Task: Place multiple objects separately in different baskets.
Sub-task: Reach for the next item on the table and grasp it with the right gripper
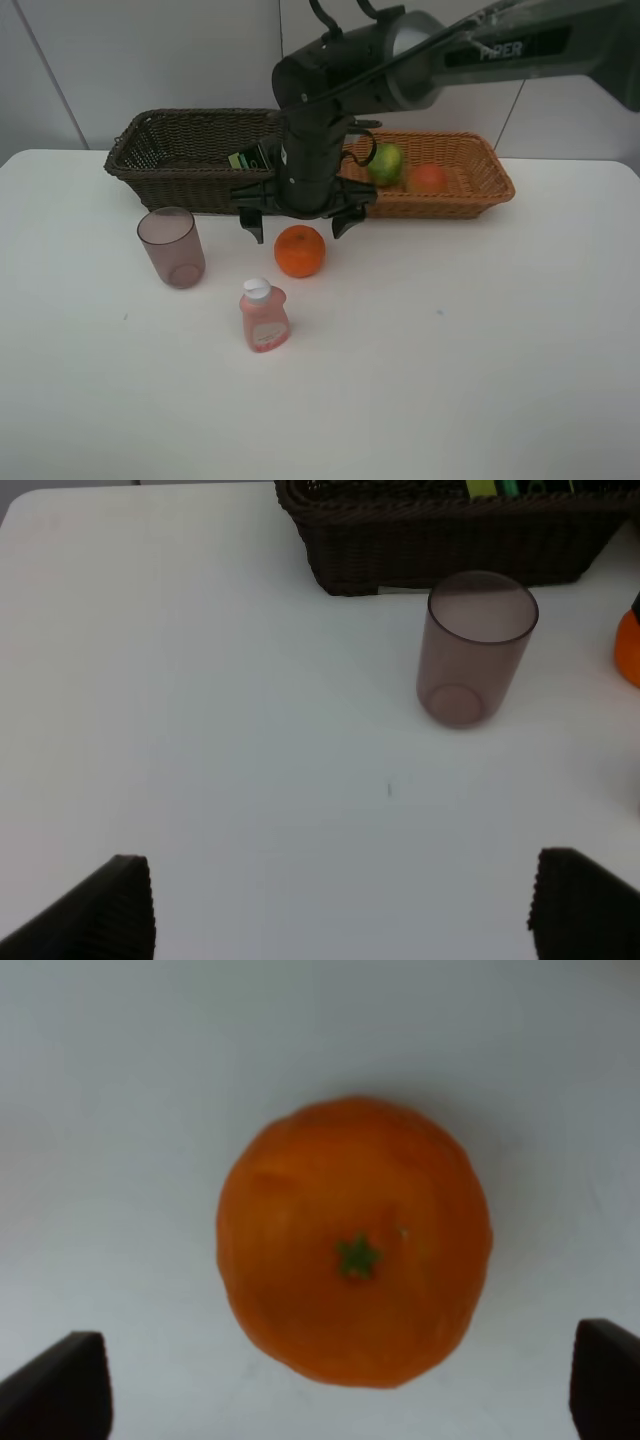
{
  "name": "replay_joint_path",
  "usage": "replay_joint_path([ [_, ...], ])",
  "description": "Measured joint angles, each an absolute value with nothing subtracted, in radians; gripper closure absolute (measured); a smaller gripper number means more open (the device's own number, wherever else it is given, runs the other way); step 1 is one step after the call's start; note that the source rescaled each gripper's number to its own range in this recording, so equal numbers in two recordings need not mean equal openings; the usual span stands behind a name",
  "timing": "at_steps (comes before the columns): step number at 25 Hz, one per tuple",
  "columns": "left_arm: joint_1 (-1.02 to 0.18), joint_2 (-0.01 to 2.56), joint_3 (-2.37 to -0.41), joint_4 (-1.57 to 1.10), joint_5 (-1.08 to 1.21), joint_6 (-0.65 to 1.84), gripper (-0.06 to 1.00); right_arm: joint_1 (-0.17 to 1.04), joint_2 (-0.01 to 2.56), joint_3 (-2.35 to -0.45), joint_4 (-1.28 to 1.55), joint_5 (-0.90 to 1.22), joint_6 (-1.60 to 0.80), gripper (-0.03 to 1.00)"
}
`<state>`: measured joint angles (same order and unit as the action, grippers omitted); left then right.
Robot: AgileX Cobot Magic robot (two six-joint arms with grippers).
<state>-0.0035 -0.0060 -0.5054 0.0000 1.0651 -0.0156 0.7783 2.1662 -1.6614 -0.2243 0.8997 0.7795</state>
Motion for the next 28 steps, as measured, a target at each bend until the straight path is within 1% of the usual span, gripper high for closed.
replay_joint_path([
  [5,-0.004,-0.006,-0.505,0.000,1.065,-0.016,-0.03,0.778,2.167,-1.661,-0.313,0.886,0.896,-0.01],
  [9,-0.004,-0.006,-0.505,0.000,1.065,-0.016,-0.03,0.778,2.174,-1.661,-0.330,0.867,0.940,-0.01],
  [28,-0.004,-0.006,-0.505,0.000,1.065,-0.016,-0.03,0.778,2.244,-1.660,-0.350,0.793,0.980,-0.01],
])
